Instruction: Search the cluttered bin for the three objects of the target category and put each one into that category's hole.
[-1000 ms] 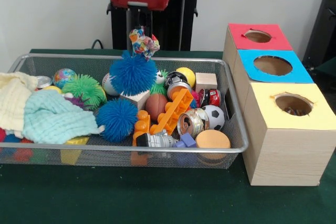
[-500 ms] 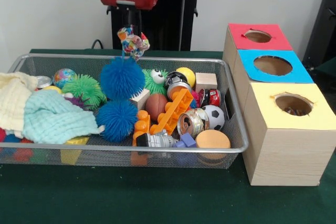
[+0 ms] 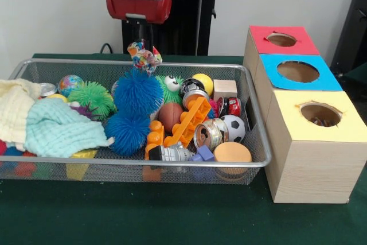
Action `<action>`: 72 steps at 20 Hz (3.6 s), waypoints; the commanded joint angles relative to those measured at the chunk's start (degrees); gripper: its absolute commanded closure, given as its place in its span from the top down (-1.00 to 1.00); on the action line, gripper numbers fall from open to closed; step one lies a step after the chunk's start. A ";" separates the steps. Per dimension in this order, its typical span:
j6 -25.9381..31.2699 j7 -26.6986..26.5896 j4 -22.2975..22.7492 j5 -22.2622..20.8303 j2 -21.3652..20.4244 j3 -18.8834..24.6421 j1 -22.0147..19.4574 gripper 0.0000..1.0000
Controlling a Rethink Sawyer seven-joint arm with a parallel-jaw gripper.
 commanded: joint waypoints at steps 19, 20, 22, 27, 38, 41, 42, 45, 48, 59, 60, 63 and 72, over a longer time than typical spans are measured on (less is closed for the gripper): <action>-9.57 3.78 -1.51 -1.99 10.93 5.43 -3.53 -1.00; -10.43 3.58 -1.61 -2.06 11.71 5.93 -3.99 -1.00; -5.35 3.45 -0.32 -0.82 7.41 5.46 -3.30 -1.00; 6.93 2.24 1.46 1.74 -2.73 3.94 -1.87 -1.00; 12.09 2.59 1.71 3.66 -5.97 4.54 -1.76 -1.00; 10.23 2.82 0.71 2.59 -4.52 4.32 -1.41 -1.00; 6.08 3.08 0.60 1.79 -1.61 5.02 -2.01 -1.00; -0.27 3.60 0.10 0.91 3.35 6.38 -3.10 -1.00; 12.22 2.88 -0.30 2.86 -5.74 4.52 -1.10 -1.00; 0.57 2.66 -2.06 0.69 4.04 7.00 -3.10 -1.00; 3.51 2.78 -1.61 1.14 1.45 6.50 -2.51 -1.00; 18.29 2.62 -1.52 3.94 -8.52 4.63 -0.31 -1.00; 10.49 2.11 -1.63 3.27 -3.85 6.70 -1.91 -1.00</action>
